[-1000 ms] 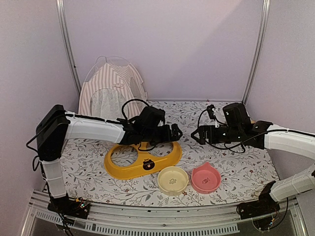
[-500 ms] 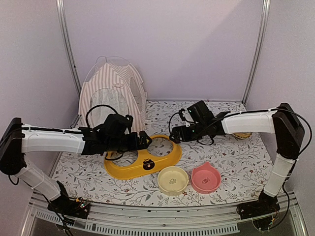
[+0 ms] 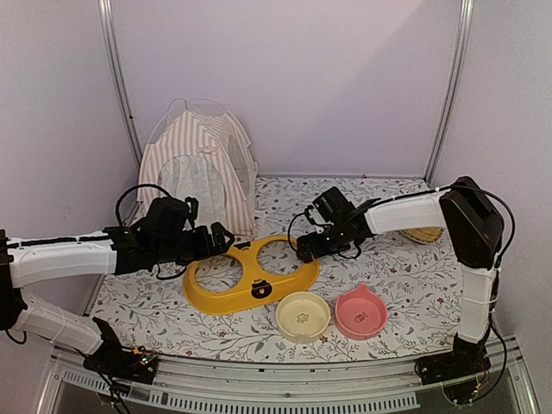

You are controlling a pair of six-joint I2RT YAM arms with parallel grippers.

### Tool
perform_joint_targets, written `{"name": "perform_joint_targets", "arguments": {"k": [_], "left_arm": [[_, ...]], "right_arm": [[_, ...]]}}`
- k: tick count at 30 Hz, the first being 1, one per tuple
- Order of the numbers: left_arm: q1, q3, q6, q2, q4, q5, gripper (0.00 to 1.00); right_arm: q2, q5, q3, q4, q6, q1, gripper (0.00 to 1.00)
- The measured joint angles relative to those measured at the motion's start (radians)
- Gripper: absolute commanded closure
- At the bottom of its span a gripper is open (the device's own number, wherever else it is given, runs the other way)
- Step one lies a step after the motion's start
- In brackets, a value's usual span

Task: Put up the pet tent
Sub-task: Move the pet food container to the center of the board.

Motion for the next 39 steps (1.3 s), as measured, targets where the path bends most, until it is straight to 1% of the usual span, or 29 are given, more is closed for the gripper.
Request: {"name": "perform_joint_targets", "arguments": {"k": [3,7,12,13,15,18,20,23,26,30,35,39], "left_arm": [[0.025,-0.003,0.012,0.0,-0.005,0.007,0.01],[0.042,-0.004,0.03,0.002,-0.002,0.028,0.0],[0.045,-0.002,0.05,0.05,0.016,0.067,0.01],[0.046,-0.001,0.054,0.062,0.019,0.079,0.01],[0.046,0.005,0.064,0.095,0.029,0.109,0.01],[0.042,0.021,0.083,0.142,0.045,0.17,0.03],[0.031,0.039,0.097,0.173,0.048,0.198,0.07],[-0.01,0.069,0.118,0.22,0.047,0.233,0.15],[-0.077,0.079,0.139,0.256,0.04,0.269,0.26],[-0.165,0.081,0.162,0.289,0.019,0.319,0.34],[-0.235,0.117,0.188,0.343,-0.027,0.36,0.43],[-0.278,0.193,0.206,0.432,-0.046,0.377,0.57]], "right_arm": [[-0.014,-0.002,-0.024,0.009,0.005,-0.029,0.0],[-0.1,0.006,-0.138,0.013,0.03,-0.105,0.0],[-0.258,0.016,-0.318,0.017,0.092,-0.275,0.01],[-0.288,0.015,-0.355,0.023,0.109,-0.289,0.01],[-0.343,0.012,-0.43,0.039,0.14,-0.372,0.01],[-0.397,0.013,-0.499,0.044,0.175,-0.413,0.01],[-0.427,0.01,-0.518,0.044,0.188,-0.414,0.01],[-0.477,-0.001,-0.518,0.058,0.19,-0.407,0.01],[-0.532,-0.004,-0.509,0.06,0.187,-0.395,0.01],[-0.58,0.001,-0.488,0.051,0.182,-0.366,0.02],[-0.621,0.016,-0.482,0.016,0.182,-0.294,0.03],[-0.623,0.044,-0.471,-0.026,0.188,-0.209,0.03]]}}
